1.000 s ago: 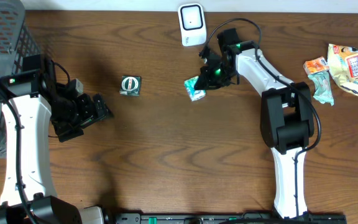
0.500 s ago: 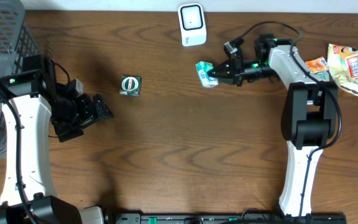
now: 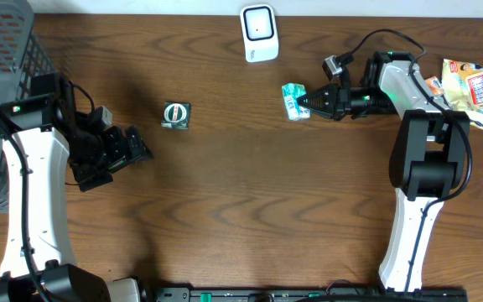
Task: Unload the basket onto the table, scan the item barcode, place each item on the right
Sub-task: 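Lift the green tissue pack and rotate it in the right gripper, then hold the green tissue pack up to the white scanner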
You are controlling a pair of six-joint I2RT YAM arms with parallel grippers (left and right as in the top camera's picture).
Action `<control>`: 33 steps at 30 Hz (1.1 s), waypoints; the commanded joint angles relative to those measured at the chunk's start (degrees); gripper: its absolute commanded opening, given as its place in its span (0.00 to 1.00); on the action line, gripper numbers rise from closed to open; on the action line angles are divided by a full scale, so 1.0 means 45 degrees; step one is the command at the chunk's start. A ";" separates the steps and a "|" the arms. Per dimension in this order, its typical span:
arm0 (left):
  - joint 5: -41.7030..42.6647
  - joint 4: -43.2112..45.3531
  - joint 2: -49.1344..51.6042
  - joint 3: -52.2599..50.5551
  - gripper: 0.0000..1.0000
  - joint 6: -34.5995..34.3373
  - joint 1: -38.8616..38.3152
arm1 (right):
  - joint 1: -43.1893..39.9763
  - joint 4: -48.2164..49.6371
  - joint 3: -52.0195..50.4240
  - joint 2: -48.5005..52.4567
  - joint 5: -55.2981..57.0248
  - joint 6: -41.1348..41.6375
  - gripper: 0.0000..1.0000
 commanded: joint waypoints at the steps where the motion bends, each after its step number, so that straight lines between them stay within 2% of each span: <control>1: -0.0029 -0.0058 -0.0005 0.0019 0.98 -0.0068 -0.0019 | 0.0165 0.0369 0.0005 -0.0257 -0.0364 -0.0510 0.02; 4: -0.0029 -0.0058 -0.0005 0.0019 0.98 -0.0063 -0.0019 | 0.0364 0.1088 -0.0049 -0.0253 -0.0364 -0.0214 0.01; 6: -0.0029 -0.0058 -0.0005 0.0019 0.98 -0.0068 -0.0019 | 0.0597 0.2089 -0.0102 -0.0204 -0.0262 0.1083 0.02; 12: -0.0029 -0.0058 -0.0005 0.0019 0.98 -0.0063 -0.0019 | 0.1438 0.6538 -0.0151 -0.0087 0.1365 0.6989 0.02; 13: -0.0029 -0.0058 -0.0005 0.0019 0.98 -0.0063 -0.0019 | 0.1525 0.7349 -0.0151 -0.0087 0.1826 0.8136 0.02; 15: -0.0029 -0.0058 -0.0005 0.0019 0.98 -0.0068 -0.0019 | 0.1719 0.9617 -0.0151 -0.0087 0.3905 1.1749 0.01; 17: -0.0029 -0.0058 -0.0005 0.0019 0.98 -0.0063 -0.0019 | 0.1831 1.0938 -0.0146 -0.0087 0.4964 1.3692 0.01; 24: -0.0029 -0.0058 -0.0005 0.0019 0.98 -0.0068 -0.0019 | 0.1904 1.8268 -0.0112 -0.0087 0.3565 1.9326 0.01; 27: -0.0029 -0.0058 -0.0005 0.0019 0.98 -0.0068 -0.0015 | 0.2181 2.1400 0.0175 -0.0087 0.4313 2.0958 0.01; 28: -0.0029 -0.0058 -0.0005 0.0019 0.98 -0.0068 -0.0019 | 0.2249 2.1760 0.0335 -0.0087 0.4639 2.1114 0.01; 31: -0.0029 -0.0058 -0.0005 0.0019 0.98 -0.0068 -0.0019 | 0.2443 2.1896 0.1200 -0.0087 0.5926 2.0798 0.01; 33: -0.0029 -0.0058 -0.0005 0.0019 0.98 -0.0068 -0.0019 | 0.2691 2.0866 0.2152 -0.0087 0.7553 1.9628 0.01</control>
